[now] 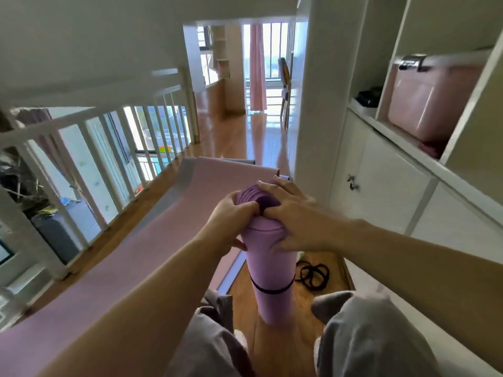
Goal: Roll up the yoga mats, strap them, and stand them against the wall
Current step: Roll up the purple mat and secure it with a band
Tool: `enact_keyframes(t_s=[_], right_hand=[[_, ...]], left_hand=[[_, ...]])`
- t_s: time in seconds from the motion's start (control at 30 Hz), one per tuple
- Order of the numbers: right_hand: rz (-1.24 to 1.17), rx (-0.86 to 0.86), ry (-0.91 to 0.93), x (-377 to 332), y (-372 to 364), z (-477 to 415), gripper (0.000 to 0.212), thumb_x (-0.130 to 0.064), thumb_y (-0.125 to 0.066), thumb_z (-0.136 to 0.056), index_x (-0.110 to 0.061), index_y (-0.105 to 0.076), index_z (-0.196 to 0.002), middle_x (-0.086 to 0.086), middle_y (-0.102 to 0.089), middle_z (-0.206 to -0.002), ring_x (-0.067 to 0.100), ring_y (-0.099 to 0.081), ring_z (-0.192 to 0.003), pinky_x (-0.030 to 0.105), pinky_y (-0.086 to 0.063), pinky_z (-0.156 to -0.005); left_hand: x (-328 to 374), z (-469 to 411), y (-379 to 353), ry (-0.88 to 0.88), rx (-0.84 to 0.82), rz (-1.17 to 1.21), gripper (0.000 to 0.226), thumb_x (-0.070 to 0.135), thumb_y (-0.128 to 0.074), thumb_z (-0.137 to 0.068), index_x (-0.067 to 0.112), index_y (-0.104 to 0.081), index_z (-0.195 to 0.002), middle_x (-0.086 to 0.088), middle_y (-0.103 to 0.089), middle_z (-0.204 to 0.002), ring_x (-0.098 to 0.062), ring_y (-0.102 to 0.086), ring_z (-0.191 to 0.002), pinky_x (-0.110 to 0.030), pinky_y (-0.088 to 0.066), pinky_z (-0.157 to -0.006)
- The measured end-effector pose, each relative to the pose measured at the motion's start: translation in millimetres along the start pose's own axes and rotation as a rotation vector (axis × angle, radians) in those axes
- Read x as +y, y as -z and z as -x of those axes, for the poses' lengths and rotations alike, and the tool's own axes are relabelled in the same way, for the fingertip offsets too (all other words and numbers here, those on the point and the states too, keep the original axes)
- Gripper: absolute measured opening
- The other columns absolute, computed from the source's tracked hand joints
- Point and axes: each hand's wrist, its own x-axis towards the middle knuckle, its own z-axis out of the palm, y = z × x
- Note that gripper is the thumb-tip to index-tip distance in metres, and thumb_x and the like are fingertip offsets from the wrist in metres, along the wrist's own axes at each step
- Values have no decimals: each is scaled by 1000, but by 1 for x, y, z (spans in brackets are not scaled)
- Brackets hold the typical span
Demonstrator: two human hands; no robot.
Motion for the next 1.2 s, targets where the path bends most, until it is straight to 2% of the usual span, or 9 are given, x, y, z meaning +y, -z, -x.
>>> enact_keyframes(t_s=[0.13, 0.33, 0.47, 0.57, 0.7, 0.8, 1.03, 1.13, 1.2], right_hand=[[162, 123, 15, 38, 22, -19, 58, -45, -72, -75, -25, -59, -128, 5, -15, -159, 25, -2, -146, 43, -30, -111], [329, 147, -26, 131, 24, -55, 59, -26, -89, -59, -16, -69, -114, 14, -45, -145, 38, -37, -136, 54, -49, -93], [405, 165, -43, 205, 4, -88, 67, -30, -95, -48, -15, -71, -109, 14, -55, -135, 36, -50, -126, 42, -55, -82], [404, 129, -96, 262, -15, -116, 63, -28, -93, -52, -14, -70, -109, 15, -51, -139, 37, -46, -130, 44, -56, -79], [455, 50, -118, 343, -39, -160, 62, -32, -74, -80, -20, -50, -136, 7, -19, -159, 28, -12, -147, 43, -40, -105], [490, -54, -144, 397, -53, -192, 65, -35, -68, -86, -23, -40, -143, 4, -8, -160, 25, -3, -147, 41, -35, -108], [536, -226, -210, 495, -79, -230, 65, -37, -67, -85, -21, -40, -142, 4, -6, -160, 26, -6, -146, 41, -36, -107], [478, -230, -257, 524, -79, -237, 62, -38, -67, -84, -23, -42, -140, 3, -8, -160, 25, -10, -145, 40, -35, -107], [397, -204, -326, 538, -76, -245, 66, -44, -67, -81, -22, -43, -139, 2, -13, -158, 23, -16, -143, 38, -35, -106]], left_hand=[[26, -37, -18, -106, 49, 107, 43, 16, -60, -82, 28, -48, -122, -5, -61, -109, -25, -61, -98, -45, -59, -67], [54, -129, -54, -90, -48, 204, 49, 11, -64, -82, 25, -46, -125, -5, -58, -111, -26, -60, -99, -52, -59, -72], [58, -208, -85, -120, -73, 184, 49, 12, -63, -85, 23, -44, -128, -3, -57, -104, -23, -60, -92, -48, -59, -72], [58, -278, -108, -116, -85, 164, 47, 12, -62, -84, 21, -46, -128, -3, -57, -100, -21, -60, -90, -50, -59, -71], [52, -374, -139, -112, -105, 156, 48, 14, -62, -85, 23, -45, -129, -1, -57, -100, -20, -59, -88, -50, -59, -69], [44, -442, -165, -113, -120, 138, 48, 18, -63, -87, 22, -42, -130, 1, -54, -99, -20, -58, -88, -49, -60, -68], [36, -553, -223, -48, -160, 104, 47, 20, -62, -86, 24, -42, -129, -5, -55, -107, -30, -58, -101, -45, -60, -62], [40, -585, -242, -104, -169, 51, 46, 24, -60, -89, 29, -40, -130, 2, -52, -100, -25, -56, -98, -47, -60, -63], [46, -606, -254, -162, -159, 7, 51, 28, -59, -90, 29, -37, -136, -2, -51, -109, -26, -56, -99, -46, -60, -60]])
